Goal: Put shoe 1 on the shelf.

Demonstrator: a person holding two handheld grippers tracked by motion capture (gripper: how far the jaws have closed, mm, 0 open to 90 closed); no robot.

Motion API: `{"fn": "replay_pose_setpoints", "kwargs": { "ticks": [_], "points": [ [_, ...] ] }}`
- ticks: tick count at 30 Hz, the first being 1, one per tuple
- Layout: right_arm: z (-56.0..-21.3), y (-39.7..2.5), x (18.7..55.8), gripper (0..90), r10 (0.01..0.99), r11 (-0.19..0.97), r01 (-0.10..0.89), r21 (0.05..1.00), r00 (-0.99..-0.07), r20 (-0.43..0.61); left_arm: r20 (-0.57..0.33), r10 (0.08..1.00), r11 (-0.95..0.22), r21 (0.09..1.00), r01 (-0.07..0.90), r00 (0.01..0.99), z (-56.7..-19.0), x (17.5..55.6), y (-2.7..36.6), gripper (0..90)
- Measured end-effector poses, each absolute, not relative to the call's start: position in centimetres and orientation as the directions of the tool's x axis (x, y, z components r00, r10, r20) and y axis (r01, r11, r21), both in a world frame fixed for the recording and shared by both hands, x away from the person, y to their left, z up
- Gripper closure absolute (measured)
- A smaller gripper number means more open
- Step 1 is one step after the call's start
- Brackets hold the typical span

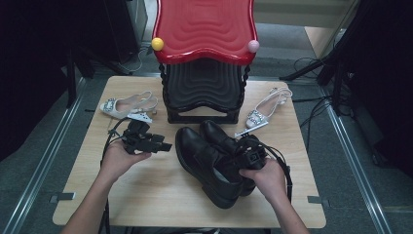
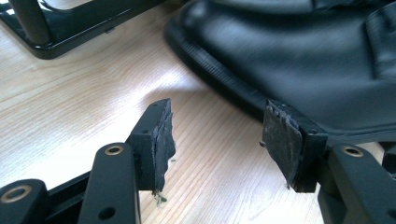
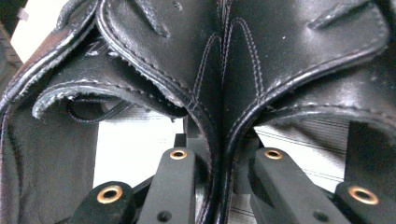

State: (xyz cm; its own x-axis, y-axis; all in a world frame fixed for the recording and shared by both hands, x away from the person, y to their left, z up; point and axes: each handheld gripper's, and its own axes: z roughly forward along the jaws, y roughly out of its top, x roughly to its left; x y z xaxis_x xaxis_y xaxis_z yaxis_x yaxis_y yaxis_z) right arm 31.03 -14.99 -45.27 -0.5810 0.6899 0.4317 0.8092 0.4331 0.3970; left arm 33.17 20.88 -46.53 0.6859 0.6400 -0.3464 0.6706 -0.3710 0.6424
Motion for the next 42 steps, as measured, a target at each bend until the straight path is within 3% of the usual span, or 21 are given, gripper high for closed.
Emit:
{"fn": "replay_pose_setpoints", "kwargs": {
  "ticks": [14, 25, 42],
  "points": [
    [-39.3, -16.7, 31.1, 83.5, 0.615, 0.352, 0.778, 0.520, -0.611, 0.498, -0.337, 0.656, -0.365, 0.642, 0.674, 0.676, -46.5, 32.8, 21.8, 43.4],
    [-36.4, -15.1, 34.8, 83.4, 0.614, 0.278, 0.770, 0.574, -0.602, 0.510, -0.316, 0.659, -0.387, 0.635, 0.668, 0.682, -46.8, 32.6, 21.6, 43.6],
    [-35.7, -11.6, 40.5, 83.4, 0.744, 0.121, 0.750, 0.651, -0.502, 0.441, -0.314, 0.654, -0.395, 0.634, 0.664, 0.689, -47.0, 32.7, 21.5, 44.5]
  ]
}}
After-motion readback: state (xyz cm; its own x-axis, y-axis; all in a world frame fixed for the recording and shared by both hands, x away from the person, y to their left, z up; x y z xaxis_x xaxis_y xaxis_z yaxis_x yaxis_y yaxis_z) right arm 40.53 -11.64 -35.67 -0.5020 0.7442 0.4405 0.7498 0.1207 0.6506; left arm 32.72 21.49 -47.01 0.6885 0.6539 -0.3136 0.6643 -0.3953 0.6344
